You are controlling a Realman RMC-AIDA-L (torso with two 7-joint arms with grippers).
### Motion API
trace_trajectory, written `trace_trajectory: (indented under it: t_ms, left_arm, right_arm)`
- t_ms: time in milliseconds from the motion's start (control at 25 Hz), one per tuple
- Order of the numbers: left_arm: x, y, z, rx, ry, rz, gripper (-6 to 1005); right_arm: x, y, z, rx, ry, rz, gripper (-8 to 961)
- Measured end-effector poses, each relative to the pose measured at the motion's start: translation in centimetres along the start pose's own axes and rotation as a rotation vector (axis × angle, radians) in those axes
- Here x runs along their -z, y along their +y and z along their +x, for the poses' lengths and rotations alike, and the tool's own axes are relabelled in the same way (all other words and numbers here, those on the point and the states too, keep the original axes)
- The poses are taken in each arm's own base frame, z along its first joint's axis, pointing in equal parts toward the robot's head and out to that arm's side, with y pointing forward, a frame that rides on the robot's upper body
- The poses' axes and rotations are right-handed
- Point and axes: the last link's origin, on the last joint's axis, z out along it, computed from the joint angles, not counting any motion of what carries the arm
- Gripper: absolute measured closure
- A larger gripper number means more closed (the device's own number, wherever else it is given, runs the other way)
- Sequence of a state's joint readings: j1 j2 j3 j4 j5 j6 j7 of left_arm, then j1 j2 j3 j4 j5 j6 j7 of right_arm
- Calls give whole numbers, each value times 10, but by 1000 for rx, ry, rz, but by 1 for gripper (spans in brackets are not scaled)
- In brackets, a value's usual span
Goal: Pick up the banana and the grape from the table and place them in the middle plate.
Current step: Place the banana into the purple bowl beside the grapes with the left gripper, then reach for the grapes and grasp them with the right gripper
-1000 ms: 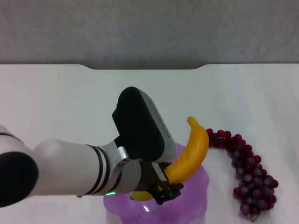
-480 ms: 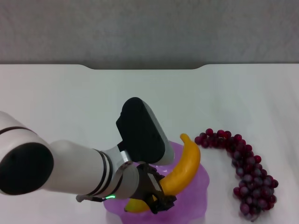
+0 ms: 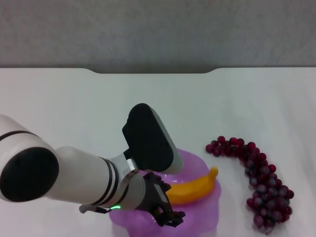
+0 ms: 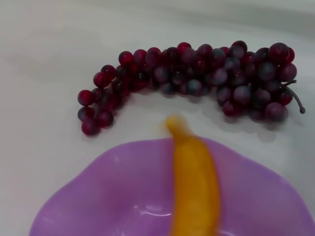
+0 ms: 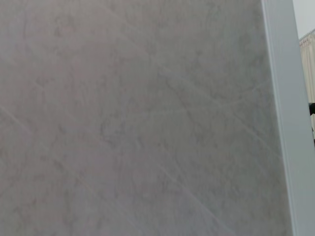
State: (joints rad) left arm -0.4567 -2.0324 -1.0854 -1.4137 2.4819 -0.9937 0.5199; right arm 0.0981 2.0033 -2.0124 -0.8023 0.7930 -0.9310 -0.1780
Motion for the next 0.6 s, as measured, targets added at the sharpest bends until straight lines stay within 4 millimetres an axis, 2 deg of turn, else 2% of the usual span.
trace_trajectory:
  t_ms: [120, 440, 600]
  left_arm:
    - [0, 0, 0, 4, 0, 0, 444]
    - [7, -7, 5, 28, 41, 32, 189]
    - [25, -22, 10, 72, 135, 103, 110]
  right_arm:
    - [0, 0, 0, 0, -1, 0, 323]
    - [0, 0, 0, 0, 1, 0, 324]
    - [1, 1, 1, 0, 2, -3, 325]
